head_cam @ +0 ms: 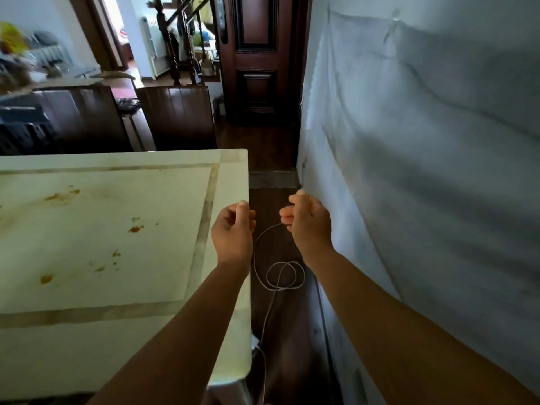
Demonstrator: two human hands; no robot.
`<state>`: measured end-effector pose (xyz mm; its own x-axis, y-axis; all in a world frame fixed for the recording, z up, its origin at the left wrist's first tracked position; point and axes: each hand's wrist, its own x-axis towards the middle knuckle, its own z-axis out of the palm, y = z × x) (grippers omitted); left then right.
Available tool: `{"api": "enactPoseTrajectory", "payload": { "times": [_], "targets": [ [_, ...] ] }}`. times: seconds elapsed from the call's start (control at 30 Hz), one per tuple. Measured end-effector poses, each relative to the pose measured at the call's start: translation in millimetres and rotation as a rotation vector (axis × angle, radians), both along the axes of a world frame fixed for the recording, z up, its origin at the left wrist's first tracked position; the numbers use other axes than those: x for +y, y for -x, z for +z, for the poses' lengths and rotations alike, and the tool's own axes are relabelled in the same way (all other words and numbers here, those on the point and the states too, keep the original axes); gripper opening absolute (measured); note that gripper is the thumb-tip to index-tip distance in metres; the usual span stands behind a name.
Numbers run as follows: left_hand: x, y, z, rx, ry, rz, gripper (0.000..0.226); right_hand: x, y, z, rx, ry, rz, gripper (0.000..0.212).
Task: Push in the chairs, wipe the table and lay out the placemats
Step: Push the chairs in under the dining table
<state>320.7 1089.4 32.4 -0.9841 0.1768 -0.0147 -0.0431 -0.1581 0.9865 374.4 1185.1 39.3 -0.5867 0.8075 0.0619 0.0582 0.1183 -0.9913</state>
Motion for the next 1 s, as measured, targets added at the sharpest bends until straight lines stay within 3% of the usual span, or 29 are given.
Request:
{"api": "enactPoseTrajectory", "payload": {
  "times": [0.27,0.7,0.83,1.0],
  "targets": [
    [50.3,87.5,7.1,0.007,-0.005,0.069,0.021,58.5,100.6,3.3,-0.015,0.006,0.063,0.037],
    [50.5,238.3,-7.6,-0.070,0.088,0.431,0.027,49.7,298.2,-23.3,-0.062,0.041,0.412,0.038],
    [63.7,288.3,-15.7,-0.084,0.140,0.591,0.027,64.0,360.2,-39.8,-0.069,0.118,0.535,0.038],
    [99.6,332.0,-14.9,-0.129,0.144,0.648,0.024,92.4,414.4,-39.7,-0.065,0.174,0.590,0.041]
  ]
}}
